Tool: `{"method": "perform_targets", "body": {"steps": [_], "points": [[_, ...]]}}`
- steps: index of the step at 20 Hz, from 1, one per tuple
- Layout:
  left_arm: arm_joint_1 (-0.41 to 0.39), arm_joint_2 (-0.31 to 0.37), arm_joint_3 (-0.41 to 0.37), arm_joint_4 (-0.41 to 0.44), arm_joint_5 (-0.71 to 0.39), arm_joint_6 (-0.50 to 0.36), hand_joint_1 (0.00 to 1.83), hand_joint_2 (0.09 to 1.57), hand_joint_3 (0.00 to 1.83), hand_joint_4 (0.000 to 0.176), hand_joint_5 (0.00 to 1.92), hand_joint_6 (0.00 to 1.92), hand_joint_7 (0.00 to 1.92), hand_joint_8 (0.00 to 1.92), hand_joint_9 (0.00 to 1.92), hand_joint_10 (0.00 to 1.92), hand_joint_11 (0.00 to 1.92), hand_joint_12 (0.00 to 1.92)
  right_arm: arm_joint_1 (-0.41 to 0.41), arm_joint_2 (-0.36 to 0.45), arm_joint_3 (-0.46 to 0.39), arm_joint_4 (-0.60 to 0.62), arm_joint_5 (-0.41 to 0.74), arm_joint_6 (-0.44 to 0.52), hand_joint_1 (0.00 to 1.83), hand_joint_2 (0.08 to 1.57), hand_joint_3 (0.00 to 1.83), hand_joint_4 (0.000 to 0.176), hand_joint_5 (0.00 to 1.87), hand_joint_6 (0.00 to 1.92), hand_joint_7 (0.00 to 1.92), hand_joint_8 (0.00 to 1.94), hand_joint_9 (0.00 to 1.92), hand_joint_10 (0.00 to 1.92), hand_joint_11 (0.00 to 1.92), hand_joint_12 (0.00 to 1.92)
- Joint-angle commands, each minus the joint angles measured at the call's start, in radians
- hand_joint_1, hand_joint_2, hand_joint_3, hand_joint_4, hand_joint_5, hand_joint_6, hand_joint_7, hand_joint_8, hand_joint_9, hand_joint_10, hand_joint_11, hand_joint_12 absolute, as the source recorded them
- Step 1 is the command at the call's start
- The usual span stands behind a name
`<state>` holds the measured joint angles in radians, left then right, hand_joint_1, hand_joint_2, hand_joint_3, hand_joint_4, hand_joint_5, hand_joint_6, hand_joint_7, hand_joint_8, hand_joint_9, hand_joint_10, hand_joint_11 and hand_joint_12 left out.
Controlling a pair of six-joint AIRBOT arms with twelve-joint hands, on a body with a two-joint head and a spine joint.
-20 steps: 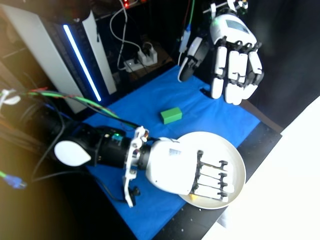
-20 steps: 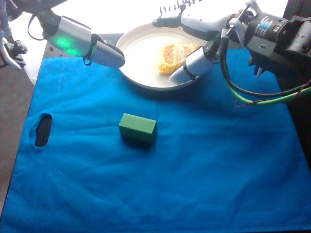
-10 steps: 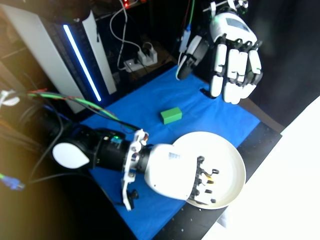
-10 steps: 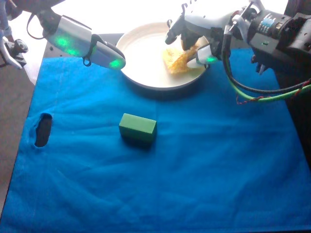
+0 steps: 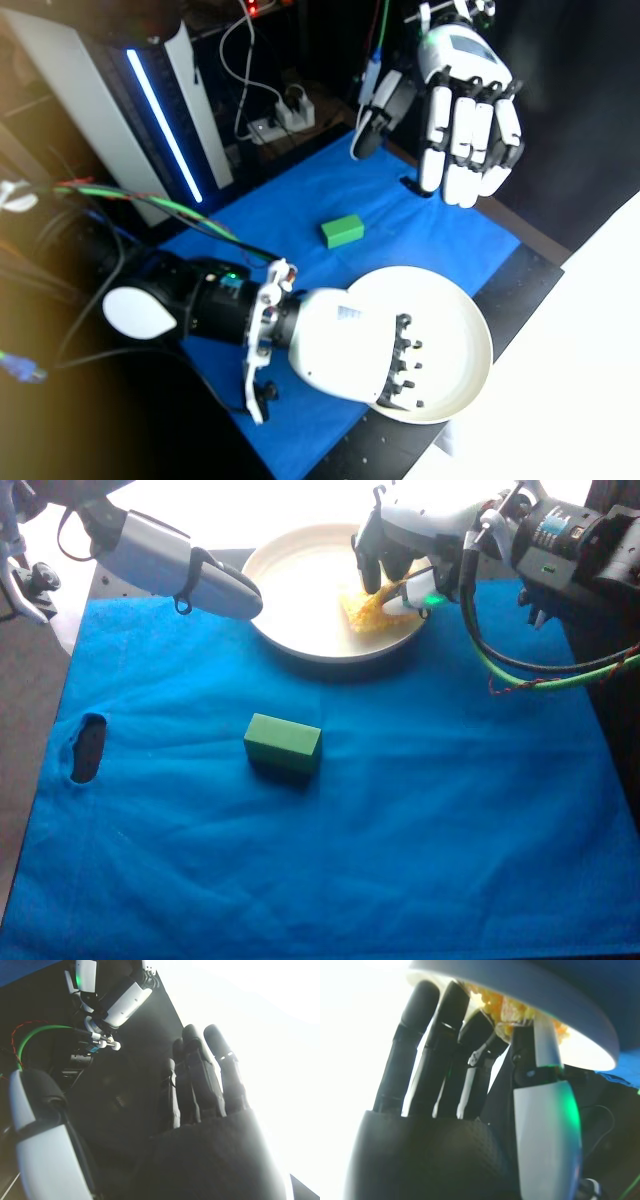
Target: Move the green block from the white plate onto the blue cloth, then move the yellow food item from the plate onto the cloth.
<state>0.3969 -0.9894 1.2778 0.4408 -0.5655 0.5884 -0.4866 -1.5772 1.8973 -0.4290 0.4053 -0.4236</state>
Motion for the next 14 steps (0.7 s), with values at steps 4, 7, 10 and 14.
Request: {"method": "perform_targets", "body": {"steps": [4, 7, 10, 14], "points": [[0.006, -0.001, 0.014, -0.059, -0.105, 0.007, 0.81, 0.77, 0.01, 0.052, 0.27, 0.0, 0.42, 0.0, 0.54, 0.02, 0.1, 1.16, 0.018, -0.001, -0.001, 0.022, 0.184, -0.002, 1.24, 1.09, 0.0, 0.0, 1.07, 0.75, 1.03, 0.99, 1.18, 0.15, 0.75, 1.22], [0.016, 0.002, 0.018, -0.091, -0.104, 0.024, 0.82, 0.77, 0.0, 0.069, 0.26, 0.0, 0.42, 0.0, 0.53, 0.01, 0.1, 1.11, 0.018, 0.011, -0.025, 0.022, 0.234, -0.002, 1.24, 1.08, 0.0, 0.011, 1.06, 0.79, 1.07, 0.91, 1.22, 0.14, 0.82, 1.19], [0.035, 0.006, 0.023, -0.119, -0.098, 0.034, 0.83, 0.78, 0.0, 0.045, 0.22, 0.0, 0.41, 0.0, 0.52, 0.0, 0.1, 1.11, 0.018, 0.044, -0.072, 0.022, 0.289, -0.002, 1.23, 1.1, 0.0, 0.024, 1.06, 0.82, 0.99, 1.0, 1.14, 0.09, 0.71, 1.24], [0.048, 0.008, 0.023, -0.149, -0.096, 0.047, 0.82, 0.78, 0.0, 0.037, 0.31, 0.02, 0.44, 0.01, 0.55, 0.01, 0.09, 1.16, 0.017, 0.139, -0.184, 0.03, 0.386, -0.002, 1.23, 1.13, 0.0, 0.0, 1.07, 0.79, 0.86, 1.21, 1.03, 0.05, 0.44, 1.37]]}}
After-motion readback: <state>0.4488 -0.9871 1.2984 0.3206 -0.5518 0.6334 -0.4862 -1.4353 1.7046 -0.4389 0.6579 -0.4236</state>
